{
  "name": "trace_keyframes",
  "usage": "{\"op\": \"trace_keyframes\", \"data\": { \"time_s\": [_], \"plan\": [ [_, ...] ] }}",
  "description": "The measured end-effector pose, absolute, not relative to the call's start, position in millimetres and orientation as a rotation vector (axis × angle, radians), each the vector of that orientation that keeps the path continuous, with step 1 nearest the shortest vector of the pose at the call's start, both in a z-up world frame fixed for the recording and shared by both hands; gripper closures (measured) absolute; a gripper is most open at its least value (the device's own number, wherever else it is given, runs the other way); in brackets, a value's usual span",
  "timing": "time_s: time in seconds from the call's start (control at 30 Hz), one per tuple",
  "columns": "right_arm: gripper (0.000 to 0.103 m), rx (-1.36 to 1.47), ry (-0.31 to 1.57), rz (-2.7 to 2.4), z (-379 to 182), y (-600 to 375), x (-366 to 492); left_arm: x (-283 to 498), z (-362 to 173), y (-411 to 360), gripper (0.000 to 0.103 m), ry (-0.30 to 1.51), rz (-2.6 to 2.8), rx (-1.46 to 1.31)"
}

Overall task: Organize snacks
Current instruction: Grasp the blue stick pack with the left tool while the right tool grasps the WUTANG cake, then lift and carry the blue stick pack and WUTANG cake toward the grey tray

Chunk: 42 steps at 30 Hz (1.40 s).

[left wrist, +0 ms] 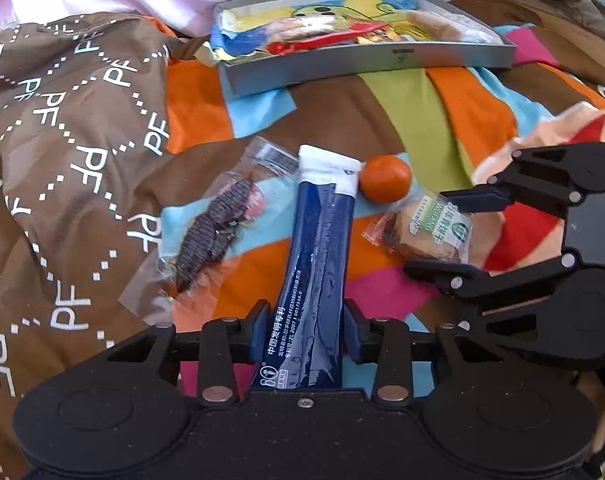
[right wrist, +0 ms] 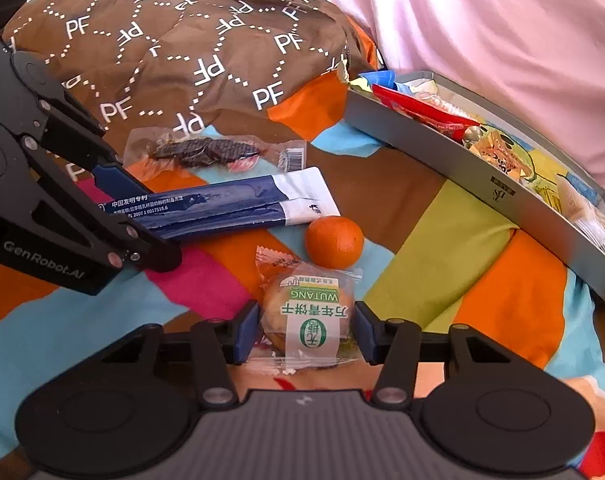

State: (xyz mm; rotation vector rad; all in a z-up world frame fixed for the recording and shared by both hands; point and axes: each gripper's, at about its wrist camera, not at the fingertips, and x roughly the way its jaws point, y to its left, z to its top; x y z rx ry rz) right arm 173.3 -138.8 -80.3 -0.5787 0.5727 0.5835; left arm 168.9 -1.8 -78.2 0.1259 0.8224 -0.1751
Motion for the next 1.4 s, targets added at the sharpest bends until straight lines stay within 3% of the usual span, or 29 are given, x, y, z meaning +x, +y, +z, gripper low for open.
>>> {"op": "trace_keyframes", "data": {
  "time_s": [0.5, 0.67, 0.83, 0.9, 0.97, 1.07, 1.17, 1.4],
  "plan": [
    [0.048, -0.492, 0.735, 0.619, -60, -161, 147, 143, -73, -3, 0.063, 0.917, -0.216, 0.028],
    [0.043, -0.436, 0.777, 0.619, -62, -164, 157, 149, -75, -3, 0.048, 0.896, -0.191, 0.035],
    [0.036, -0.375, 0.811, 0.619, -66, -169, 168, 155, -76, -6, 0.043, 0.892, -0.176, 0.044],
    [0.036, -0.359, 0.821, 0.620, -66, -171, 170, 158, -77, -8, 0.045, 0.888, -0.175, 0.044],
    [0.036, -0.363, 0.817, 0.626, -66, -171, 168, 160, -77, -9, 0.057, 0.891, -0.185, 0.039],
    [0.044, -0.375, 0.810, 0.633, -66, -171, 163, 159, -76, -14, 0.067, 0.888, -0.209, 0.060],
    [0.049, -0.402, 0.788, 0.639, -66, -170, 155, 155, -76, -15, 0.069, 0.891, -0.222, 0.056],
    [0.050, -0.554, 0.686, 0.663, -68, -167, 116, 133, -75, -11, 0.071, 0.949, -0.266, -0.039]
  ]
}}
